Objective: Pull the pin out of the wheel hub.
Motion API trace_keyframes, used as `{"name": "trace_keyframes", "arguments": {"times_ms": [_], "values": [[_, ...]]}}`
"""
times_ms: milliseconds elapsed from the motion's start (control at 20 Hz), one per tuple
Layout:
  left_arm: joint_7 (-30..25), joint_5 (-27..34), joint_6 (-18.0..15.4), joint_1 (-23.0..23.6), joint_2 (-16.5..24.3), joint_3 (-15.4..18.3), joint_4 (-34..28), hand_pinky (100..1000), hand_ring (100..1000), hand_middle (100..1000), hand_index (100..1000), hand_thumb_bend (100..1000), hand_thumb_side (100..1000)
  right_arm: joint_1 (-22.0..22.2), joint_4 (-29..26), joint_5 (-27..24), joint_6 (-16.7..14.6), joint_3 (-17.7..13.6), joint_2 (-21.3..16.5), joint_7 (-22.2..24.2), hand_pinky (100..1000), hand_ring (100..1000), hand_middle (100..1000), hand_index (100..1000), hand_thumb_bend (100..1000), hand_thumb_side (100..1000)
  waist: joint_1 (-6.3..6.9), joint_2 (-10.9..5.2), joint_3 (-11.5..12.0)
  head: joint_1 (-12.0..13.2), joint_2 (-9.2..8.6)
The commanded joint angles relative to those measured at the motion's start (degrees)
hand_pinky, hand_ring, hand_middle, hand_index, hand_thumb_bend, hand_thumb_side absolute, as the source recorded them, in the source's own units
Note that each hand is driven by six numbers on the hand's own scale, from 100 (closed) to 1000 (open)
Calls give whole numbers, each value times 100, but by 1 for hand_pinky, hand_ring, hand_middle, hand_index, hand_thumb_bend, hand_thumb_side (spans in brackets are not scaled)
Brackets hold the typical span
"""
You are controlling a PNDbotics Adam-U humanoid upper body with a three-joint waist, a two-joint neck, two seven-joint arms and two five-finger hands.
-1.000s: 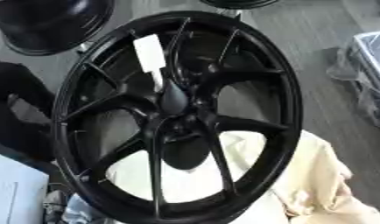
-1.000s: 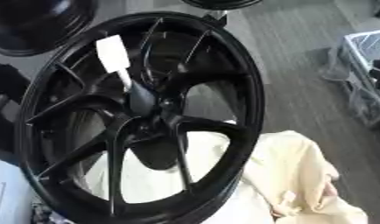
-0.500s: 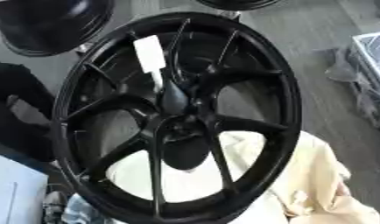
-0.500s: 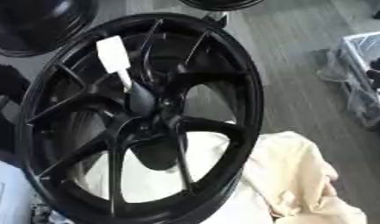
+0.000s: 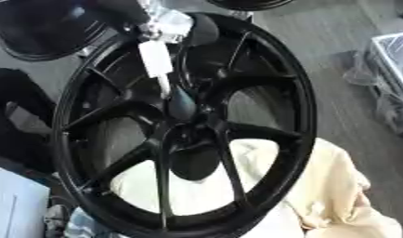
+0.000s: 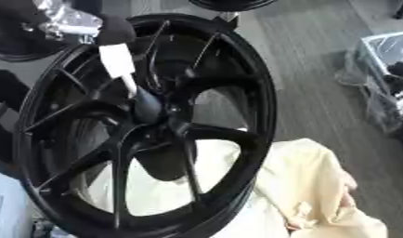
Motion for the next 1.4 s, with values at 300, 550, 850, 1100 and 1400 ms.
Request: {"name": "trace_keyframes", "arguments": {"times_ms": [300, 550, 850, 1100, 1400], "values": [[-1028, -879, 545, 71, -217, -180, 1148, 835, 800, 770, 854, 553, 539, -73, -135, 14, 55, 31, -130, 32, 1000, 915, 847, 857, 100, 544, -31, -133, -58, 169, 18], [-1029, -1025, 376, 148, -369, -200, 1659, 831, 795, 763, 849, 547, 556, -98, -135, 17, 92, 46, -127, 33, 1000, 913, 845, 856, 100, 546, -30, -117, -91, 207, 10], [-1029, -1103, 179, 200, -400, -287, 1887, 828, 786, 754, 831, 552, 514, -107, -135, 37, 128, 52, -124, 12, 1000, 911, 843, 855, 100, 546, -25, -107, -96, 244, 25], [-1029, -1123, 66, 279, -441, -303, 2080, 823, 782, 750, 818, 516, 505, -112, -135, 43, 141, 59, -120, 11, 1000, 911, 843, 854, 100, 547, -27, -95, -106, 316, 28], [-1029, -964, 76, 280, -467, -327, 2037, 818, 772, 739, 776, 462, 484, -109, -135, 60, 163, 52, -105, -7, 1000, 910, 842, 854, 100, 549, -31, -77, -107, 321, 25]]}}
